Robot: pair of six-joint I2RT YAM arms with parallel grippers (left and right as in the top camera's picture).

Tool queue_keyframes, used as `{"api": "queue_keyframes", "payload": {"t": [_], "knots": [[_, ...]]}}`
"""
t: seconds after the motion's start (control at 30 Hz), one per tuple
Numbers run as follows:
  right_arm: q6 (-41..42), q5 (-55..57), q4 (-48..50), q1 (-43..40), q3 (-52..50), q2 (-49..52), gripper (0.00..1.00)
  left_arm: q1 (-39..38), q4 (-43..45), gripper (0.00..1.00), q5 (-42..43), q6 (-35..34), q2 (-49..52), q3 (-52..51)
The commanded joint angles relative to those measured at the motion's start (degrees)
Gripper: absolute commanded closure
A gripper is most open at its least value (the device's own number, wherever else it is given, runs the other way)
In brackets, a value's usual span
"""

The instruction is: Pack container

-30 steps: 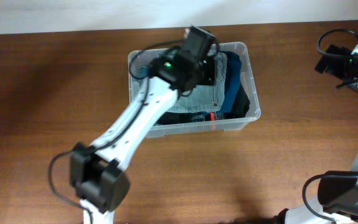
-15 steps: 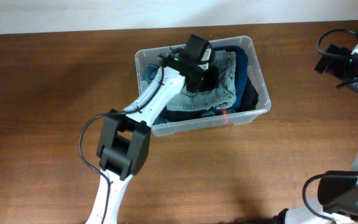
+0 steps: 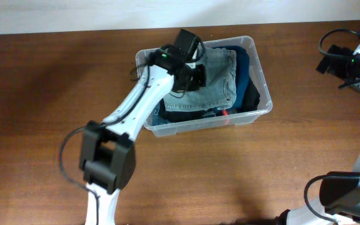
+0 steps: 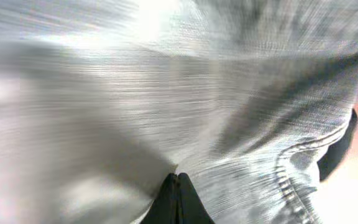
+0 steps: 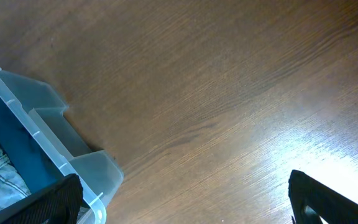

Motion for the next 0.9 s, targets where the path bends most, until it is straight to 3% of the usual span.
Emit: {"api": "queue_keyframes", "payload": {"t": [0.0,0.23,0.6,0.73,0.87], "knots": [[0.02,0.70,0.04,-0.15,-0.15,0.02,0.02,-0.76,-0.94,0.99,-15.04,2.40,-7.34,-0.35],[0.02,0.70,0.04,-0.15,-0.15,0.02,0.02,-2.08,0.04,0.99,-17.25,2.45,-5.60,-0.42],[0.02,0.70,0.04,-0.15,-0.15,0.02,0.01,-2.34,1.62,0.98,-17.38,4.57,6.78,-0.42],[0.02,0.70,0.04,-0.15,-0.15,0.02,0.02,-2.43,1.51,0.85,-17.40,7.37,8.09,-0.31],[0.02,0.70,0.04,-0.15,-0.15,0.02,0.02,-2.23,-1.46,0.74,-18.64,7.39,3.02,3.85]]}}
